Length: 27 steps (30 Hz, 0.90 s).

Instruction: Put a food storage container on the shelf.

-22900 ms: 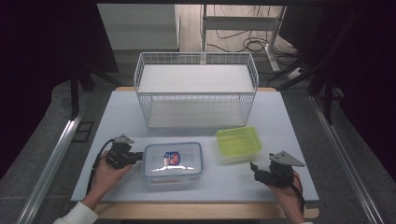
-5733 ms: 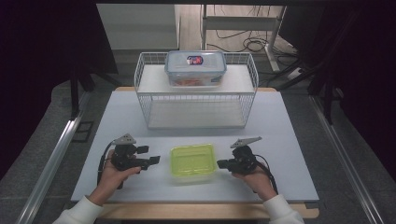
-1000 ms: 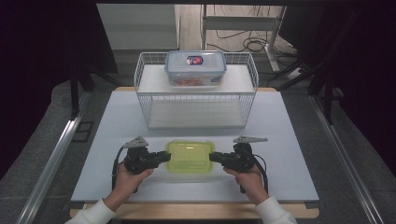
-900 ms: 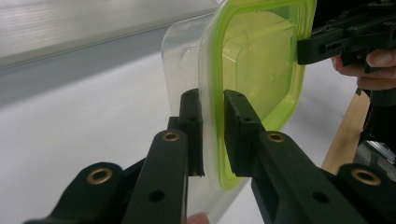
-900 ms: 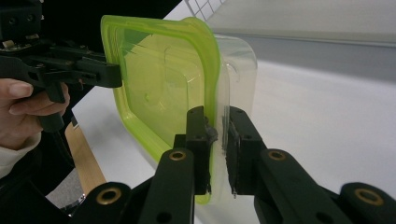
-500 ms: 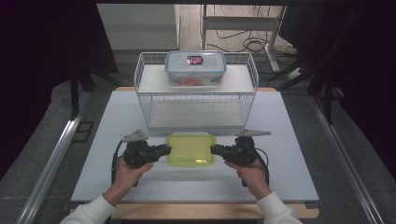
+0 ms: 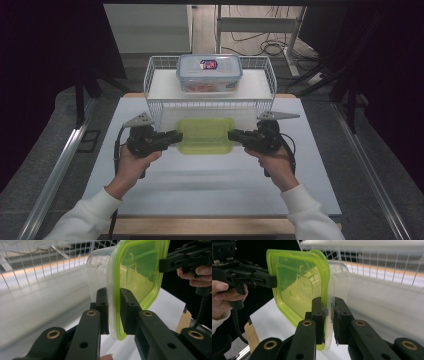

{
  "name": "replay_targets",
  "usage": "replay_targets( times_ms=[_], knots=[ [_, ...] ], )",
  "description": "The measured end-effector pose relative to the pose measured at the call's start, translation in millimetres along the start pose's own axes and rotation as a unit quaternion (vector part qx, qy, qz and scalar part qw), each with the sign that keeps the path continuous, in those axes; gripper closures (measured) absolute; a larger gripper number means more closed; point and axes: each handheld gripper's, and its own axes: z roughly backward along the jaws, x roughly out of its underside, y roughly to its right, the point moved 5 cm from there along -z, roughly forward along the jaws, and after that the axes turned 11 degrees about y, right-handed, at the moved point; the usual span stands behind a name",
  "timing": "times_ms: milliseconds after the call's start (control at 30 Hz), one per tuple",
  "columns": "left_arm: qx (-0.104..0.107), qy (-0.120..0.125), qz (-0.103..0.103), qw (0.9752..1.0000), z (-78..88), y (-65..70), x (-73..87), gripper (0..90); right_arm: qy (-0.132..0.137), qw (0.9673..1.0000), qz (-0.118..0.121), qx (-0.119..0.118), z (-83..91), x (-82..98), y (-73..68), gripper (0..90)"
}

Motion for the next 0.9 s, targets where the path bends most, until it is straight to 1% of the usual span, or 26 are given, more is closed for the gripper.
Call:
replay_targets(
  times_ms=[100,167,200,233,267,400,433,467,500,533,567,600,633,667,700,767,833,900],
  knots=[
    [0.006,0.01,0.0,0.9999,1.1,-1.2,-16.0,79.4,0.007,1.0,0.006,0.0,0.0,-16.5,-0.4,80.1],
    [0.008,0.016,0.006,0.9998,1.4,-2.2,-25.6,79.5,0.01,0.9999,0.007,-0.002,-0.2,-26.2,0.2,80.1],
    [0.007,0.018,0.001,0.9998,1.2,-2.8,-30.0,79.6,0.011,0.9999,0.007,-0.002,-0.5,-30.7,0.5,80.1],
    [0.007,0.018,0.001,0.9998,1.2,-2.8,-30.0,79.5,0.013,0.9999,0.008,-0.002,-1.0,-34.9,0.9,80.0],
    [0.004,0.019,-0.005,0.9998,0.4,-3.6,-38.0,79.5,0.013,0.9999,0.008,-0.001,-1.5,-38.7,1.2,80.0],
    [0.006,0.022,-0.01,0.9997,-2.2,-6.7,-53.3,79.4,0.019,0.9998,0.012,-0.001,-3.3,-53.6,4.7,79.9],
    [0.006,0.022,-0.01,0.9997,-2.2,-6.7,-53.3,79.4,0.019,0.9998,0.012,-0.001,-3.3,-53.6,4.7,79.9],
    [0.005,0.022,-0.011,0.9997,-3.9,-8.7,-60.9,79.4,0.022,0.9997,0.012,-0.001,-4.2,-60.5,6.3,79.9],
    [0.005,0.022,-0.011,0.9997,-3.9,-8.7,-60.9,79.5,0.022,0.9997,0.012,-0.001,-4.2,-60.5,6.3,79.9],
    [0.002,0.022,-0.015,0.9996,-6.0,-10.6,-67.3,79.5,0.025,0.9996,0.015,0.0,-5.3,-66.7,7.9,79.9],
    [0.002,0.022,-0.015,0.9996,-6.0,-10.6,-67.3,79.5,0.025,0.9996,0.015,0.0,-5.3,-66.7,7.9,79.9],
    [0.0,0.022,-0.02,0.9996,-7.9,-12.2,-72.6,79.5,0.027,0.9995,0.017,0.003,-5.9,-72.4,8.8,79.9],
    [0.0,0.022,-0.02,0.9996,-7.9,-12.2,-72.6,79.5,0.027,0.9995,0.017,0.003,-5.9,-72.4,8.8,79.9],
    [-0.002,0.021,-0.022,0.9995,-9.6,-13.4,-76.7,79.5,0.029,0.9994,0.021,0.004,-6.3,-77.7,10.0,79.9],
    [-0.002,0.021,-0.022,0.9995,-9.6,-13.4,-76.7,79.5,0.029,0.9993,0.022,0.005,-6.5,-80.2,10.2,79.9],
    [-0.002,0.022,-0.025,0.9995,-12.2,-15.8,-82.5,79.5,0.031,0.9992,0.025,0.006,-6.7,-85.3,10.9,79.9],
    [0.0,0.025,-0.019,0.9995,-14.1,-17.3,-87.2,79.5,0.034,0.999,0.027,0.006,-6.8,-90.9,12.0,79.9],
    [0.0,0.023,-0.024,0.9994,-15.9,-19.4,-92.6,79.5,0.035,0.9989,0.029,0.007,-7.0,-97.2,12.8,79.9]
  ],
)
